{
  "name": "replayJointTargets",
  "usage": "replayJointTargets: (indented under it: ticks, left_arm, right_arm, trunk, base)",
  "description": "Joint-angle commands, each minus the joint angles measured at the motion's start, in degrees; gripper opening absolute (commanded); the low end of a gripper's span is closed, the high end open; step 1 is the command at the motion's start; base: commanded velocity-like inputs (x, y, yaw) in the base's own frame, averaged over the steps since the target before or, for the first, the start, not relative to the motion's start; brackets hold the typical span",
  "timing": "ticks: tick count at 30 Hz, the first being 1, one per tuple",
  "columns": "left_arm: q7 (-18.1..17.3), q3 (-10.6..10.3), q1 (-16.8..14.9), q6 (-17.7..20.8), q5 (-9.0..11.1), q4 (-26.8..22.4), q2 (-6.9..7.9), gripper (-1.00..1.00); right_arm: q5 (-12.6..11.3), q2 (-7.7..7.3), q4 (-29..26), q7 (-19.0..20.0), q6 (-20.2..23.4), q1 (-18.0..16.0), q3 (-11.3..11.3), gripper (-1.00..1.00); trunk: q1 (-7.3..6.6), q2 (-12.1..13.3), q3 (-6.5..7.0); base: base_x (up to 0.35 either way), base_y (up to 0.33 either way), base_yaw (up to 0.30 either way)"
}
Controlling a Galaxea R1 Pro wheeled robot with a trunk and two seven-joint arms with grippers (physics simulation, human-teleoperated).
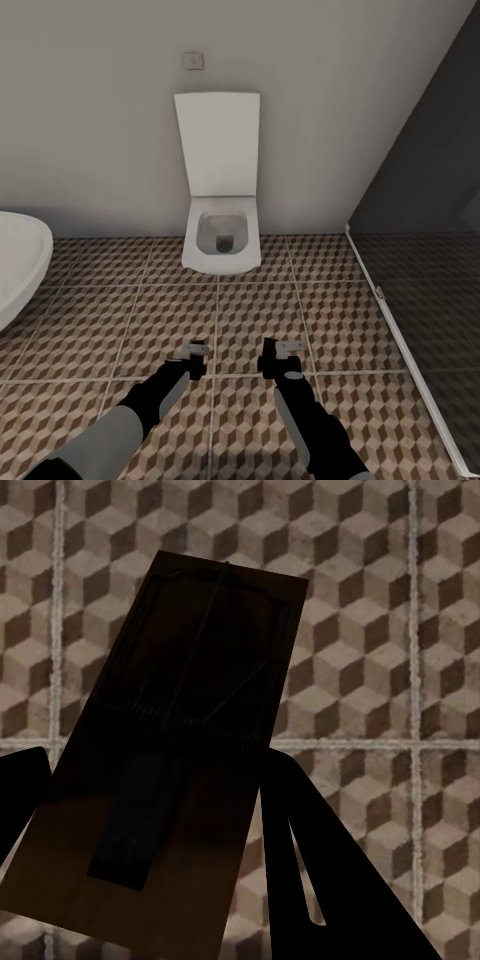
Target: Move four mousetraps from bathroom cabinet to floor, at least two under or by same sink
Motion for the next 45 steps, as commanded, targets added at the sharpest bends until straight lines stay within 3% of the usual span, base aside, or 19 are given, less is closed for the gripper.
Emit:
replayJointTargets:
  ticks: [1, 16, 37, 45]
  left_arm:
    - [0.55, -0.41, -0.04, 0.20, 0.50, -0.10, 0.06, -1.00]
    - [0.47, -0.41, -0.04, 0.21, 0.50, -0.03, 0.09, -1.00]
    - [0.37, -0.41, -0.04, 0.28, 0.50, 0.05, 0.08, -1.00]
    - [0.65, -0.47, -0.04, 0.20, 0.50, -0.03, 0.01, -1.00]
  right_arm:
    - [-0.81, 0.00, -0.06, -0.49, 0.06, -0.03, 0.08, -1.00]
    - [-0.81, 0.00, 0.03, -0.49, 0.06, -0.03, 0.11, -1.00]
    - [-0.81, 0.00, 0.03, -0.49, 0.06, -0.03, 0.14, -1.00]
    - [-0.81, 0.00, 0.03, -0.49, 0.06, -0.03, 0.14, -1.00]
  trunk:
    - [0.00, -0.02, -0.04]
    - [0.00, -0.02, -0.04]
    - [0.00, -0.02, -0.04]
    - [0.00, -0.02, -0.04]
  base:
    - [0.029, 0.000, 0.000]
    - [0.175, 0.003, 0.000]
    - [0.215, 0.123, 0.000]
    - [0.046, 0.001, 0.000]
